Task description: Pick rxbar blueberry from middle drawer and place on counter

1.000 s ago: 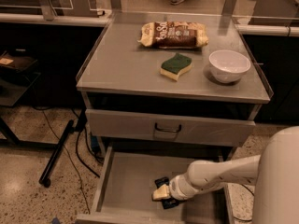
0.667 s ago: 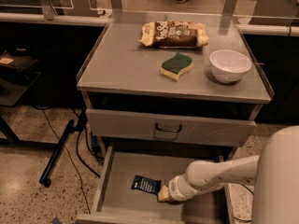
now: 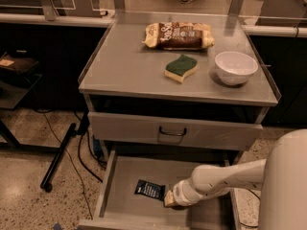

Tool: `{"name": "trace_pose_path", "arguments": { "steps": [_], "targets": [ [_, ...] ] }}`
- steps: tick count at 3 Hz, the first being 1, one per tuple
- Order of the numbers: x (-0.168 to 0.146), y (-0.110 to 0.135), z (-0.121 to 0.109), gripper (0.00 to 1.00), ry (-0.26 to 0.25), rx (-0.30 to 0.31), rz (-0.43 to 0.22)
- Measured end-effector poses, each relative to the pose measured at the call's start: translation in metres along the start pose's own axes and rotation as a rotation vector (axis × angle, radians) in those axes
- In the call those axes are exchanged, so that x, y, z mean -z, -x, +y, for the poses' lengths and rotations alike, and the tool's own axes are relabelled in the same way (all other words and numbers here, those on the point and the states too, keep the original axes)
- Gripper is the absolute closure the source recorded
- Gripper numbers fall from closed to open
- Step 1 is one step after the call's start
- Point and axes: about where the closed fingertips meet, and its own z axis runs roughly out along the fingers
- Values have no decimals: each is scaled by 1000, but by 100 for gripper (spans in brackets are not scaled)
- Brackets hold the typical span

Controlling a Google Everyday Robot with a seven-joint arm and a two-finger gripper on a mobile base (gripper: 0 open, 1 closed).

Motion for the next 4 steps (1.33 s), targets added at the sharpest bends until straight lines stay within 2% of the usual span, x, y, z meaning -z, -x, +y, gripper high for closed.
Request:
{"name": "trace_pose_path", "arguments": {
  "steps": [1, 4],
  "targets": [
    [0, 0, 0, 83, 0, 0, 0],
    [0, 0, 0, 12, 0, 0, 0]
  ]
}}
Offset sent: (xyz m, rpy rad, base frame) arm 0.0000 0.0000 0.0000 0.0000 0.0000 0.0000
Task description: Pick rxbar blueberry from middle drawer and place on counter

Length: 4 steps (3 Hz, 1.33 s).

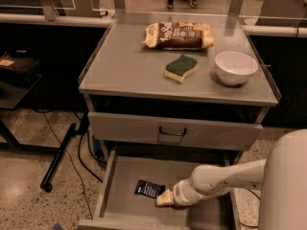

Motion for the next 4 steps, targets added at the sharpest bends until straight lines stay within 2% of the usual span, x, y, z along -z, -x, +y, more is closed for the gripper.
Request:
{"name": "trace_pose_path", "arguments": {
  "steps": [1, 2, 3, 4],
  "targets": [
    [0, 0, 0, 0, 0, 0, 0],
    [0, 0, 0, 0, 0, 0, 0],
    [8, 24, 9, 0, 46, 61, -19],
    [39, 76, 41, 0, 166, 220, -62]
  ]
}}
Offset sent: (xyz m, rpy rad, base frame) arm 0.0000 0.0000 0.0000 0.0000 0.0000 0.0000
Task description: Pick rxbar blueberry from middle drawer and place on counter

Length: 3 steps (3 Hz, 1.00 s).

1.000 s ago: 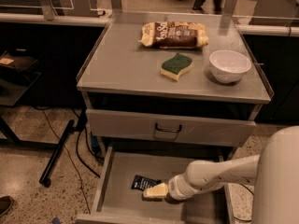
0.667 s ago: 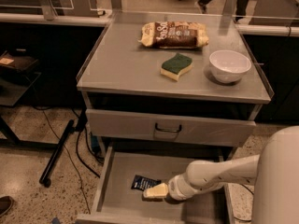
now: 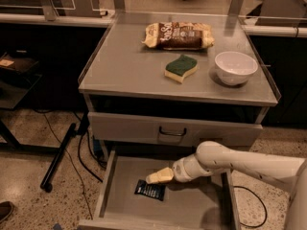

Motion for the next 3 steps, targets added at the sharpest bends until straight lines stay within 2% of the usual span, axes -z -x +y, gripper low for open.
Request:
{"name": "trace_pose_path", "arguments": {
  "steps": [1, 2, 3],
  "targets": [
    [3, 6, 1, 0, 3, 28, 3],
    [-10, -1, 1, 0, -30, 72, 7],
    [-23, -9, 3, 0, -99, 161, -11]
  ]
}}
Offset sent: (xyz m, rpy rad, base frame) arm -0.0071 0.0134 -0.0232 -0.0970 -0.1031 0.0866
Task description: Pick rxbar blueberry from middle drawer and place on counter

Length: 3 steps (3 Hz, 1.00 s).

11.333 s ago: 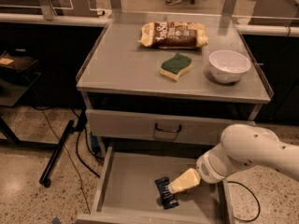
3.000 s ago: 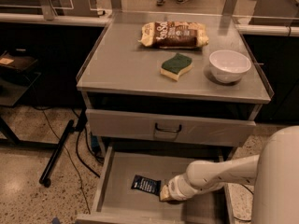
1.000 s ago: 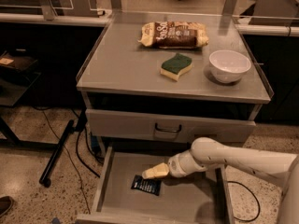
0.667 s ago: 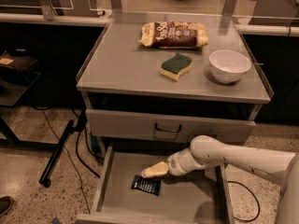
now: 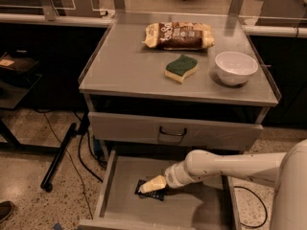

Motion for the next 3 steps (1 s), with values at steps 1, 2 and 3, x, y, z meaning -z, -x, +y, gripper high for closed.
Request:
{"name": "trace_pose_path", "arguments": {
  "steps": [1, 2, 3],
  "targets": [
    [-12, -13, -4, 0, -58, 41, -12],
    [-21, -15, 0, 0, -54, 44, -13],
    [-34, -12, 4, 0, -39, 58, -29]
  ]
}}
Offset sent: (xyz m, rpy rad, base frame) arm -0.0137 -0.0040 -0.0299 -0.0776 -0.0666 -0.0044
